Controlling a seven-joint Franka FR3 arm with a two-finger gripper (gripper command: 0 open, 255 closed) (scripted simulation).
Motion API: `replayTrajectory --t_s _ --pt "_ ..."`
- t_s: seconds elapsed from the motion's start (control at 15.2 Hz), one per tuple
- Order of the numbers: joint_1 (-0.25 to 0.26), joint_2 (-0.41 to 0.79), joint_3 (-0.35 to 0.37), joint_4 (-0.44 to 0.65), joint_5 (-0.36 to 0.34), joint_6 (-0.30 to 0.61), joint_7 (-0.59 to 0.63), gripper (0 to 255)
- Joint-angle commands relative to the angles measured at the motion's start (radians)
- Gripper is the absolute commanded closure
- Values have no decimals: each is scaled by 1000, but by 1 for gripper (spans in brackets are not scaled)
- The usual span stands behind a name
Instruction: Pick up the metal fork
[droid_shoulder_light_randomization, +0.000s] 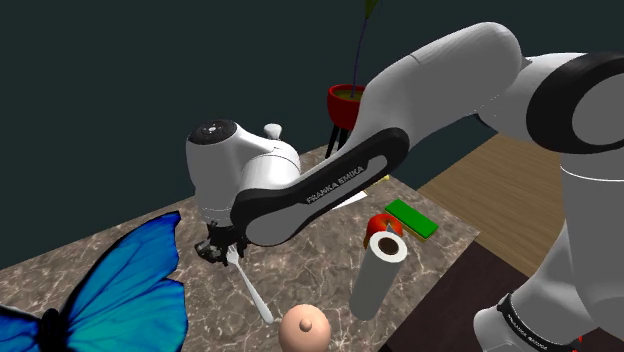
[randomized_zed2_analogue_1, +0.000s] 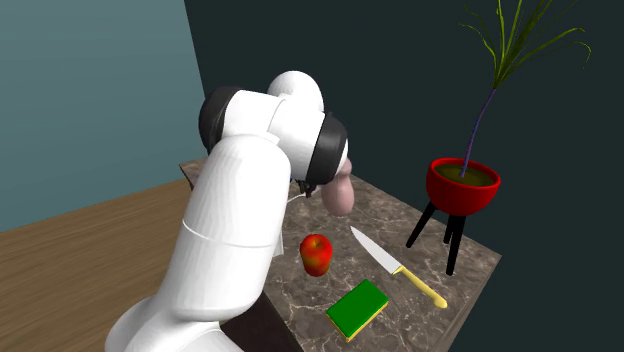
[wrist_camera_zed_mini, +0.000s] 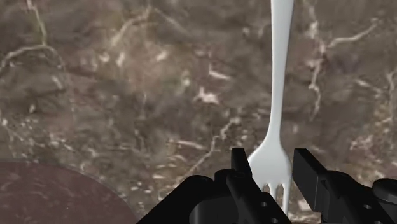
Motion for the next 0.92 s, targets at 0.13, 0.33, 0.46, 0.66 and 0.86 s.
replayTrajectory --t_s 0.13,0.33,0.46,0.66,0.86 --pt "1 6 4 8 4 -5 -6 255" --pt "-4 -15 13 18 17 -34 -15 255" --pt "-7 -28 18 25 26 -53 -21 255" --pt "-11 -47 26 38 38 -83 -29 255" --pt "-15 -64 33 54 50 -114 -37 255"
